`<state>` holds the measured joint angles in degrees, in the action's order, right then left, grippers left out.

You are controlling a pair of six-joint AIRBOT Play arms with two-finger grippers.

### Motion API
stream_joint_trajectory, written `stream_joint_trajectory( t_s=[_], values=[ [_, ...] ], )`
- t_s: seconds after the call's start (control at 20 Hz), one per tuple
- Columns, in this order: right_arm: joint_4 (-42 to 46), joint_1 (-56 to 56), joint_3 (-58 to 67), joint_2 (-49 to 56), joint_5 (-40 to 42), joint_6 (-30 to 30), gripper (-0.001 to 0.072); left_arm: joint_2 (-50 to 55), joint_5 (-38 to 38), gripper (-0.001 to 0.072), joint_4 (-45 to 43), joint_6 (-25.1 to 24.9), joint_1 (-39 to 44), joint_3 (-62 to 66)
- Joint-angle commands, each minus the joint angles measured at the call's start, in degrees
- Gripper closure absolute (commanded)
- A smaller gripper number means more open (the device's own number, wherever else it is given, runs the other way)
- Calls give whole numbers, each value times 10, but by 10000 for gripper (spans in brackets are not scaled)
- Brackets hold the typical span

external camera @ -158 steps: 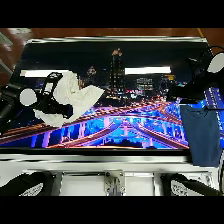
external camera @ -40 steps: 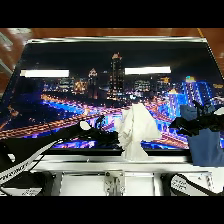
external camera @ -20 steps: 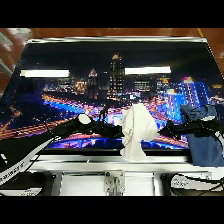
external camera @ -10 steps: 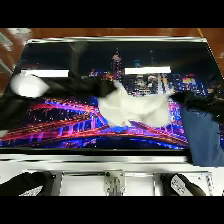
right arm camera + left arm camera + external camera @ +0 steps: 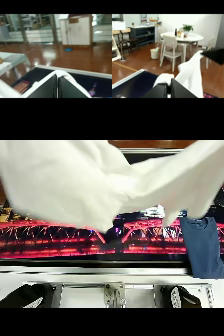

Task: Fold the shirts.

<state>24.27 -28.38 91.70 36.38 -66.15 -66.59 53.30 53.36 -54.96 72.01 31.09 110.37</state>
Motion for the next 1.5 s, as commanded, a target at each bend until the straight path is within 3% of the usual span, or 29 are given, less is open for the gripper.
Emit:
stream_joint_trajectory(
  t_s=[0.0,0.15,0.25,0.35,0.45,0.75,1.1,1.25,1.35,1.45],
  values=[
    [111,0,70,-16,-42,-69,639,-26,110,666,-132,73,-1,16],
    [180,0,70,-5,-102,-99,639,-34,217,666,-252,129,-1,16],
    [221,0,70,25,-193,-117,639,-32,276,666,-327,162,-1,7],
    [241,0,70,75,-286,-126,639,-32,293,666,-391,182,-1,-21],
    [243,0,59,131,-316,-136,639,-26,282,666,-428,194,-3,-63],
    [228,54,-5,326,-210,-129,639,60,215,666,-424,233,-45,-205],
    [228,214,-5,546,71,-127,638,263,63,666,-368,239,-57,-235],
    [266,234,-5,608,89,-144,638,356,44,666,-325,239,-64,-235],
    [311,238,-5,643,64,-198,638,410,49,666,-288,239,-66,-235],
    [314,238,-5,662,38,-196,629,443,58,664,-235,239,-66,-235]
  ],
)
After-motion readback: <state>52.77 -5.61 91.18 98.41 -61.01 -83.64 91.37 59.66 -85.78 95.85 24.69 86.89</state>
